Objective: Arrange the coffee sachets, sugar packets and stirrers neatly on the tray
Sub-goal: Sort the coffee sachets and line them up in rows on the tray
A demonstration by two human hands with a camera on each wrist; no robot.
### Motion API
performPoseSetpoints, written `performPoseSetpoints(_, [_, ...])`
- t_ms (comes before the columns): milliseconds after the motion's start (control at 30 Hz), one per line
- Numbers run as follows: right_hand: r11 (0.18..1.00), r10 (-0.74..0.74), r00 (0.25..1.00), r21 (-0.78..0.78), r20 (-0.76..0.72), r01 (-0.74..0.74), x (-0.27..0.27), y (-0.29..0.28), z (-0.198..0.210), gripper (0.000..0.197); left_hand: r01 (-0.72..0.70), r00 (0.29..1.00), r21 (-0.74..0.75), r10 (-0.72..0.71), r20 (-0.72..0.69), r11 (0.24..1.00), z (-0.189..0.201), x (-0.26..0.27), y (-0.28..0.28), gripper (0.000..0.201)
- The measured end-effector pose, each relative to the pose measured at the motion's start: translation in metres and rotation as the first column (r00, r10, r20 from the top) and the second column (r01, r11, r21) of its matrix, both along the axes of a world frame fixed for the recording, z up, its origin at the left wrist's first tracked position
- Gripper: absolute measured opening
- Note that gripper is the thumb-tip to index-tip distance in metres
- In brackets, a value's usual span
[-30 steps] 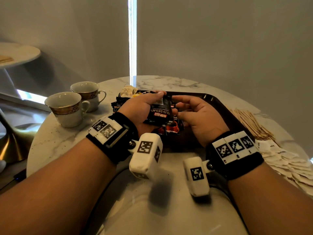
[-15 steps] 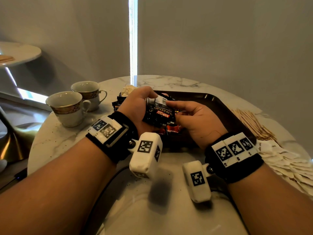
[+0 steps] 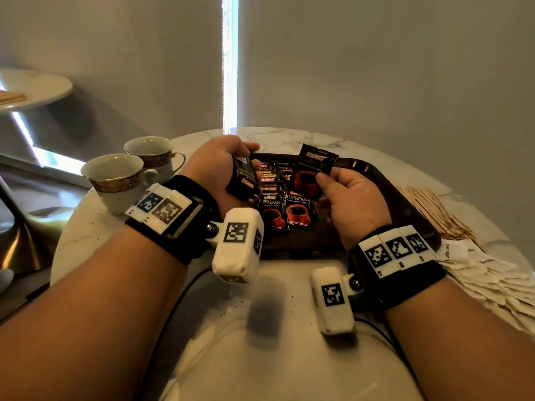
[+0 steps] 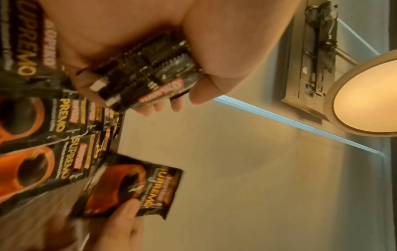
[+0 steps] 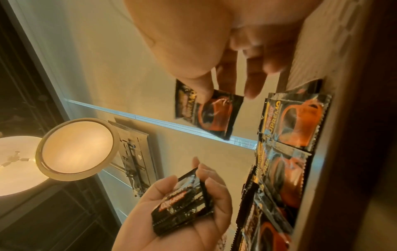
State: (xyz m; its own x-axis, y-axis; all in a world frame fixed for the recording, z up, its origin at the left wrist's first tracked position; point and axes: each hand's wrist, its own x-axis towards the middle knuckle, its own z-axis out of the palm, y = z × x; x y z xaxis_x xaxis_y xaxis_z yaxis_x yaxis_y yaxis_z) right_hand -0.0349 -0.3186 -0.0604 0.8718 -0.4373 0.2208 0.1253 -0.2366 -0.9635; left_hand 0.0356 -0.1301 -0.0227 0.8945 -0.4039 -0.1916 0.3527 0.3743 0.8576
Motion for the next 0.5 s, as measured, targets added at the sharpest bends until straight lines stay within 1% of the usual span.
performPoseSetpoints(67, [0.999,0.001,0.996,-0.039,-0.090,-0.005,0.003,0.001,-0.002,0.012,-0.015,1.000,0.020,0.015,0.017,1.000,0.002,0.002,0.004,0.030])
performPoseSetpoints(133, [0.998,0.060,0.983,-0.014,-0.172,-0.063,0.003,0.005,0.000,0.009,-0.016,0.999,0.037,0.015,0.038,0.999,0.004,0.002,0.007,0.032])
performPoseSetpoints(233, [0.987,0.151,0.950,-0.005,-0.273,-0.158,0.001,0.009,0.003,0.015,-0.023,0.998,0.047,0.021,0.057,0.999,0.007,0.003,0.011,0.031])
performPoseSetpoints(367, [0.981,0.168,0.925,-0.033,-0.342,-0.190,0.002,0.009,0.003,0.032,-0.028,0.998,0.059,0.024,0.064,0.998,0.009,0.004,0.014,0.030])
performPoseSetpoints(500, [0.979,0.171,0.916,-0.042,-0.364,-0.199,0.000,0.010,0.004,0.031,-0.029,0.998,0.057,0.026,0.058,0.998,0.009,0.004,0.013,0.029])
